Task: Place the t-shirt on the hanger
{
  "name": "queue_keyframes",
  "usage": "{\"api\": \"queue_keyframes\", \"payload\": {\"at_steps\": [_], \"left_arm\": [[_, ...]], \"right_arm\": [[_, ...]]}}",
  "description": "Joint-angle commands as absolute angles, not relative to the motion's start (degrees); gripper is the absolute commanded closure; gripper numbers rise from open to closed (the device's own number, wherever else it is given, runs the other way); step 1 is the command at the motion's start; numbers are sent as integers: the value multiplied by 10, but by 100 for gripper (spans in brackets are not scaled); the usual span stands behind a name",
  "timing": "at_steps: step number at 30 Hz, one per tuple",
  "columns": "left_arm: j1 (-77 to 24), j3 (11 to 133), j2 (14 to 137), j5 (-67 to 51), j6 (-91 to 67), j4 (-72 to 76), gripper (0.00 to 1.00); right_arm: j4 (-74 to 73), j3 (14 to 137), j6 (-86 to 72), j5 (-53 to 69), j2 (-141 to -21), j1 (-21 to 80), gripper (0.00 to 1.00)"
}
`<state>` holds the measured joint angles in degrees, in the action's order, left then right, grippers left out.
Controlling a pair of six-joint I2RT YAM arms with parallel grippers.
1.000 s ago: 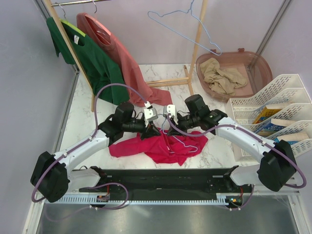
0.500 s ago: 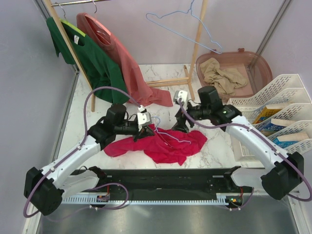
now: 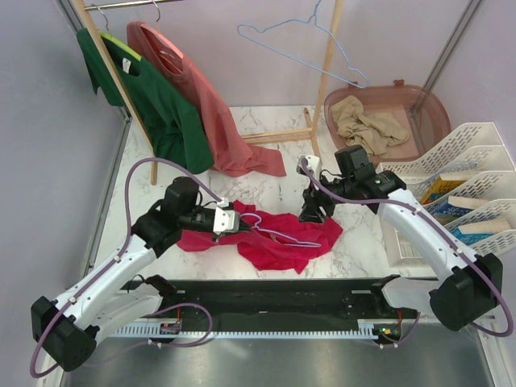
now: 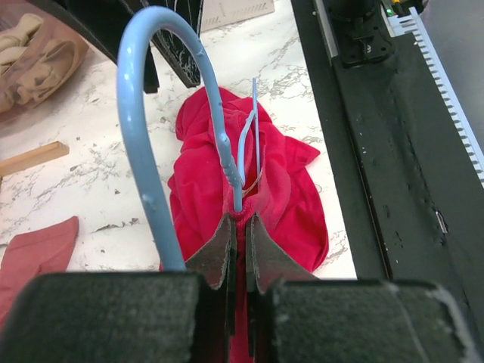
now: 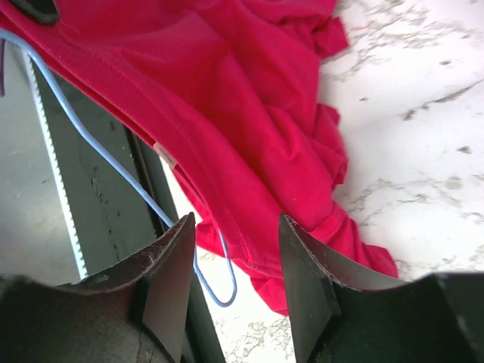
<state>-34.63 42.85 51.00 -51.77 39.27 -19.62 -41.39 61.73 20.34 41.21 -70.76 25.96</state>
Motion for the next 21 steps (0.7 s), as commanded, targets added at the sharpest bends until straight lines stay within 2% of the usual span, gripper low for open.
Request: {"api": "queue_keyframes", "payload": {"at_steps": [1,8,21], "left_arm": [[-349,456,510,-557,450,-202,98],[-355,462,508,-557,453,-202,98],[-356,471,517,-551,426,-197,98]], "right_arm": [[-452,607,256,460,-731,263,46],[-407,574,246,457,-752,311,50],[-334,502,254,345,-749,338,48]]}}
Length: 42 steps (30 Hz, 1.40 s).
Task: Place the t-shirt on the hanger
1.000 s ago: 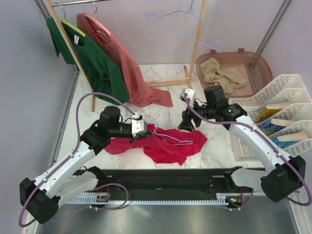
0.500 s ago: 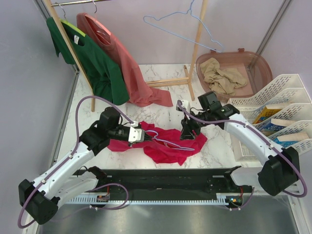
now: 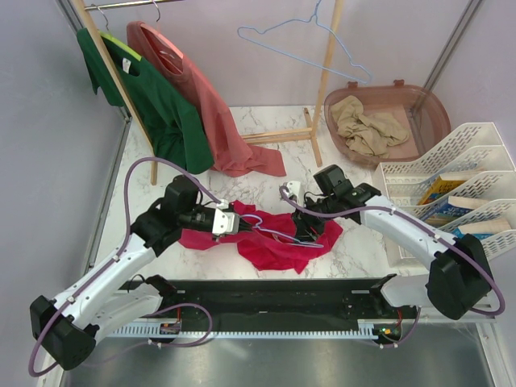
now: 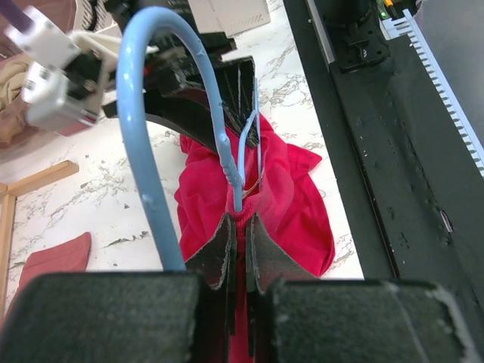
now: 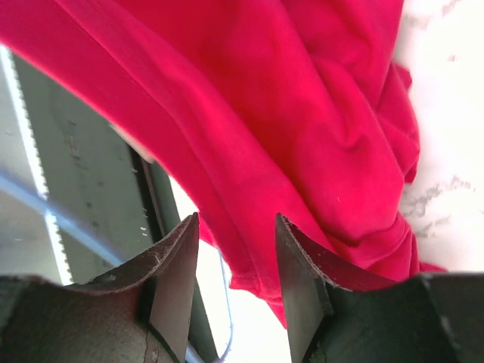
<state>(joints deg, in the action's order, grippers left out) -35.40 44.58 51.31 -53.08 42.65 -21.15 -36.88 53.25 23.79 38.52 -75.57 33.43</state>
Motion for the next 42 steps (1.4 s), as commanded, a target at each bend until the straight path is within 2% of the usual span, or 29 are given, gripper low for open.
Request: {"api": "queue_keyframes", "payload": {"at_steps": [1,5,8,13,22,28,32,35,37,40,41,42], "left_arm": [[-356,471,518,-548,424,-195,98],[-356,471,520,-548,417,-190,98],[-356,472,520,-545,417,-188,98],[-356,471,520,-539,408,-183,98],[-356,468,517,-536,403,-176,98],[-356,468,514,-536,392,-166,98],[-356,465,505,-537,390,-163,98],[-356,461,504,-537,386,-156,98],[-356,459,505,-537,384,-155,98],[-356,458,505,-531,381,-154,98],[-356,460,502,-525,374,-153,98],[-356,459,501,-505,374,-155,98]], "right_arm": [[-330,498,253,342,-747,338,48],[-299,485,248,310,-749,338,49],[-290,478,255,286,-754,338,55],[-287,460,259,273,-755,338,56],[-305,455,259,350,-729,336,44],[-348,470,321,341,-780,334,40],[-365,453,374,348,-774,331,33],[-367,454,374,339,-782,331,33],[-342,454,360,332,-785,331,39],[-309,453,329,294,-791,331,71],[-309,456,330,281,-793,331,89],[-312,457,329,266,-794,328,100]]}}
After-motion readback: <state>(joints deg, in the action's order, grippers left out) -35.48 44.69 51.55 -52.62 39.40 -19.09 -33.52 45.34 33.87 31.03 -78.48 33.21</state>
